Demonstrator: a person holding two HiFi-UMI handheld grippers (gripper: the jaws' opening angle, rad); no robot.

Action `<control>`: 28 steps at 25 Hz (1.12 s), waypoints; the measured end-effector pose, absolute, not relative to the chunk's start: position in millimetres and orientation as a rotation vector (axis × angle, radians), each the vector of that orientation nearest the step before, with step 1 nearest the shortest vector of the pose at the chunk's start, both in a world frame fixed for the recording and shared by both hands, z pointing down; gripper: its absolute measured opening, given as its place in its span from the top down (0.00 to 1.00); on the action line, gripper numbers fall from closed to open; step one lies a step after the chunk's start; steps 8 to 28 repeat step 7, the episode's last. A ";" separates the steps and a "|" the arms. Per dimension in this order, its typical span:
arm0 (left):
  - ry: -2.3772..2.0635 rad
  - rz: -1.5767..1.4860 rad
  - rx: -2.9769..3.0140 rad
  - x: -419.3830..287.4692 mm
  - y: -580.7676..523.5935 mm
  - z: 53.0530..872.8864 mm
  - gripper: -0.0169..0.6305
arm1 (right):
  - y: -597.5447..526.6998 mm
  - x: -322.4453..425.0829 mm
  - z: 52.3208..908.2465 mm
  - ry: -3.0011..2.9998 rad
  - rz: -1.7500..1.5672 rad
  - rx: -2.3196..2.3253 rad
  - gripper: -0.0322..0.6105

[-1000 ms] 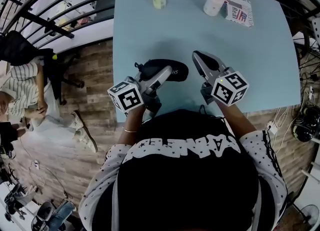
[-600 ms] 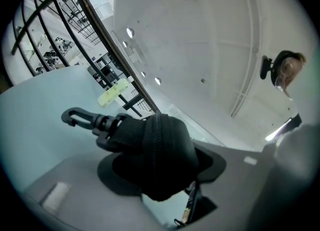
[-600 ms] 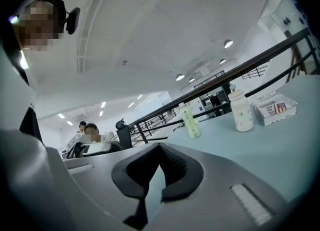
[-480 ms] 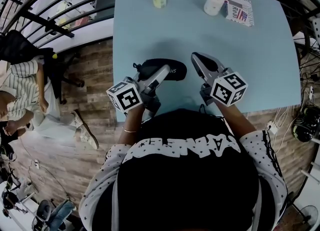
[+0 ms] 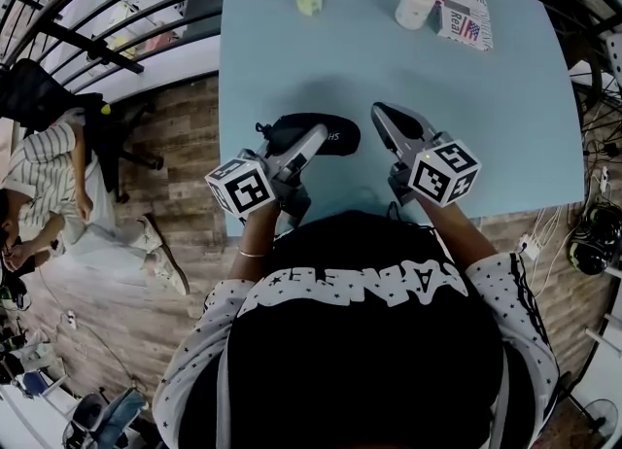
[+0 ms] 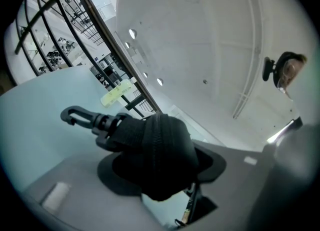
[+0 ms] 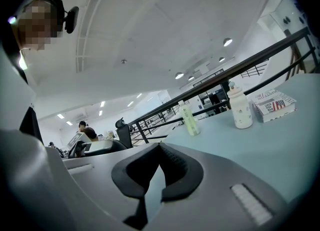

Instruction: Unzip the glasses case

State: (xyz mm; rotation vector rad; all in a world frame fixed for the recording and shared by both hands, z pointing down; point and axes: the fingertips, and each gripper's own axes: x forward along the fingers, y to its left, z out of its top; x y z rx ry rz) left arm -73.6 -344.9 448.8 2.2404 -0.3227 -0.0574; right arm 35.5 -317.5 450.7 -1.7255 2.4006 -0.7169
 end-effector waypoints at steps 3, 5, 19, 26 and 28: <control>-0.328 -0.051 2.236 -73.0 -344.9 447.8 0.97 | -317.0 36.7 450.9 2.396 -0.722 -1.726 0.94; -0.328 -0.053 2.234 -72.6 -344.8 445.9 0.97 | -316.7 37.8 448.9 2.393 -0.723 -1.727 0.94; -0.328 -0.056 2.232 -72.4 -345.1 444.0 0.97 | -316.6 38.5 446.5 2.390 -0.723 -1.728 0.94; -0.328 -0.056 2.232 -72.4 -345.1 444.0 0.97 | -316.6 38.5 446.5 2.390 -0.723 -1.728 0.94; -0.328 -0.056 2.232 -72.4 -345.1 444.0 0.97 | -316.6 38.5 446.5 2.390 -0.723 -1.728 0.94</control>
